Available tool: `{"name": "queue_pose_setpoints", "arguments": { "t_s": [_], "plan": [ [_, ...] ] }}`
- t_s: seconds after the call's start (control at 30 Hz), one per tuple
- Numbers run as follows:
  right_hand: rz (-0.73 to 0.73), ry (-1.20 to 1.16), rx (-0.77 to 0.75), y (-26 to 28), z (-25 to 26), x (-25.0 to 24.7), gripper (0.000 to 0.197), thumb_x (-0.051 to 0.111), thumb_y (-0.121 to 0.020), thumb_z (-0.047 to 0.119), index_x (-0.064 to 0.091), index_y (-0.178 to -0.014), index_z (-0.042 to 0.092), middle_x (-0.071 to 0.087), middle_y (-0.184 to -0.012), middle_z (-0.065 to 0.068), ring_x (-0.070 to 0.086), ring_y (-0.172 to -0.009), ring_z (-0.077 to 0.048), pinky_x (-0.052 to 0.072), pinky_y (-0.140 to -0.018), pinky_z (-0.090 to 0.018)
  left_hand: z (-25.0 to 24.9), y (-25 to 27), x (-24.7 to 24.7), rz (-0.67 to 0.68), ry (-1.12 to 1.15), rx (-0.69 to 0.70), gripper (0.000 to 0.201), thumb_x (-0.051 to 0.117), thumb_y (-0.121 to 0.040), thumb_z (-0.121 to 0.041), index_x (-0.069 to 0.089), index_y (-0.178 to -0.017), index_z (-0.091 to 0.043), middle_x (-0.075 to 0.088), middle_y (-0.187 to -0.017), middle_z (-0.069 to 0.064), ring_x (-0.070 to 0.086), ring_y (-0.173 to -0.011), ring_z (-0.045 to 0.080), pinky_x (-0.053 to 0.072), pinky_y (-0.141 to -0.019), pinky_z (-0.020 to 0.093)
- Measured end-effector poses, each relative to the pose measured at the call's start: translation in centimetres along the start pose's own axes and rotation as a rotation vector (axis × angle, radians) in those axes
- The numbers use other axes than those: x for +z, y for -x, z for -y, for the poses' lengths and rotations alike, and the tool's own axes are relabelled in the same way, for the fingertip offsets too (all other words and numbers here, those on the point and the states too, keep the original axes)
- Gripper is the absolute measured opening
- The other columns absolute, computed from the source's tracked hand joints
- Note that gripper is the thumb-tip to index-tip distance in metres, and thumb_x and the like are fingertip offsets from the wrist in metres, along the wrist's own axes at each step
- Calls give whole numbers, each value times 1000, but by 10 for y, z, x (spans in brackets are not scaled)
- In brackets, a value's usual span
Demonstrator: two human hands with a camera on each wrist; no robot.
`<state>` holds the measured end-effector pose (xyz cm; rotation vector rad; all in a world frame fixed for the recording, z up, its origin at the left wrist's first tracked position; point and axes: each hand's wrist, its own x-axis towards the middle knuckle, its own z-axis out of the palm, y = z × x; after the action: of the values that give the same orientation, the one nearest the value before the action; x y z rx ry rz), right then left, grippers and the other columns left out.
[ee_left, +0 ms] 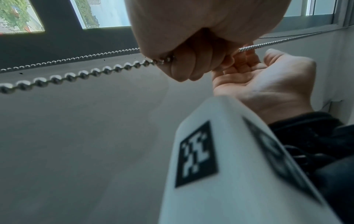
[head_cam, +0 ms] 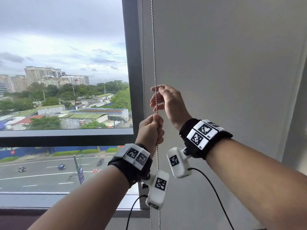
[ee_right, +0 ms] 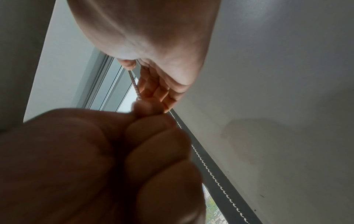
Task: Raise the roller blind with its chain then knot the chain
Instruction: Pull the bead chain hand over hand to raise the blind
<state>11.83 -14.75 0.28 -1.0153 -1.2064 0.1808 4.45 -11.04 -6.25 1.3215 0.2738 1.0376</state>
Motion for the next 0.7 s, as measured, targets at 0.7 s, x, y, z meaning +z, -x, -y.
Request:
{"name": "queue_pose_setpoints", "arguments": {
  "t_s": [0.7],
  "plan": [
    [-32,-156,107,-19,42,25,35,31,-100,23,34,-65,22,26,-56,3,18,-36,-9,16,-42,-15,0,4,-1,59,51,4,46,40,-98,-19,52,-54,-18,37,-48,-5,28,-40,7,23,-45,24]
  ]
}}
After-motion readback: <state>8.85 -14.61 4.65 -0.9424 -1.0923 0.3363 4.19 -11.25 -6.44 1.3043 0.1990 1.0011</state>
